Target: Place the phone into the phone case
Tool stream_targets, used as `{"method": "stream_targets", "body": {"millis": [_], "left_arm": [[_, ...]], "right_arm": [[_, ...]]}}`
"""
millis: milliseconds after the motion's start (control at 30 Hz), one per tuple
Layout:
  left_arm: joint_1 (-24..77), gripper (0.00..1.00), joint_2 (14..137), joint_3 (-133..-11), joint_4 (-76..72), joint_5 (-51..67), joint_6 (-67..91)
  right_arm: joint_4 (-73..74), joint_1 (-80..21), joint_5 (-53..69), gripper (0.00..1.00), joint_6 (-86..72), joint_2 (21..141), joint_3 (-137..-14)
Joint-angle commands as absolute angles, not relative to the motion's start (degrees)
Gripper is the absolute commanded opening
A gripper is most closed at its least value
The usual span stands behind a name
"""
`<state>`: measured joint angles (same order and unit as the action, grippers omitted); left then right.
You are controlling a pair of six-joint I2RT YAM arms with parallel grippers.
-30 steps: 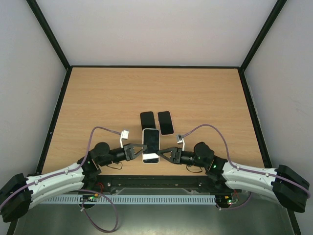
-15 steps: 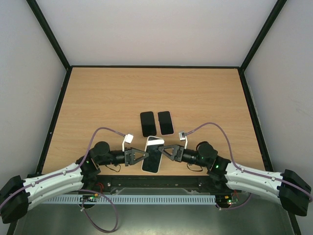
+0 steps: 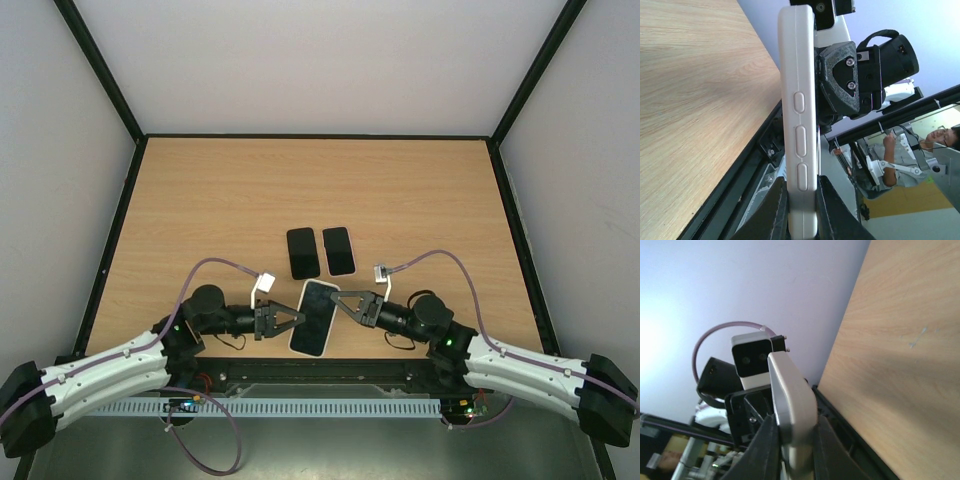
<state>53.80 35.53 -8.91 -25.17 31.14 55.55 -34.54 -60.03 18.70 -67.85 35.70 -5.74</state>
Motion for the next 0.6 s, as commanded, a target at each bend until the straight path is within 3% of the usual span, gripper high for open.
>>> {"method": "stream_targets", "body": {"millis": [0, 300, 433, 567], "left_arm": [[53.6, 0.02, 34.5, -13.0, -15.8, 27.7, 52.6], [53.6, 0.02, 35.1, -18.4, -2.1, 20.2, 49.7], [53.6, 0.02, 34.1, -16.9, -8.8, 21.8, 53.1], [53.6, 0.02, 34.7, -15.4, -16.2, 24.5, 55.8]], "right_arm": [[-35.3, -60.1, 14.6, 0.02, -68.8, 32.7, -5.7], [-31.8, -60.1, 13.6, 0.03, -71.3, 36.2, -7.0], [-44.4, -60.1, 16.8, 0.23, -76.8, 39.8, -3.4], [-45.0, -60.1, 17.5, 0.34, -76.2, 41.6, -4.1]]}}
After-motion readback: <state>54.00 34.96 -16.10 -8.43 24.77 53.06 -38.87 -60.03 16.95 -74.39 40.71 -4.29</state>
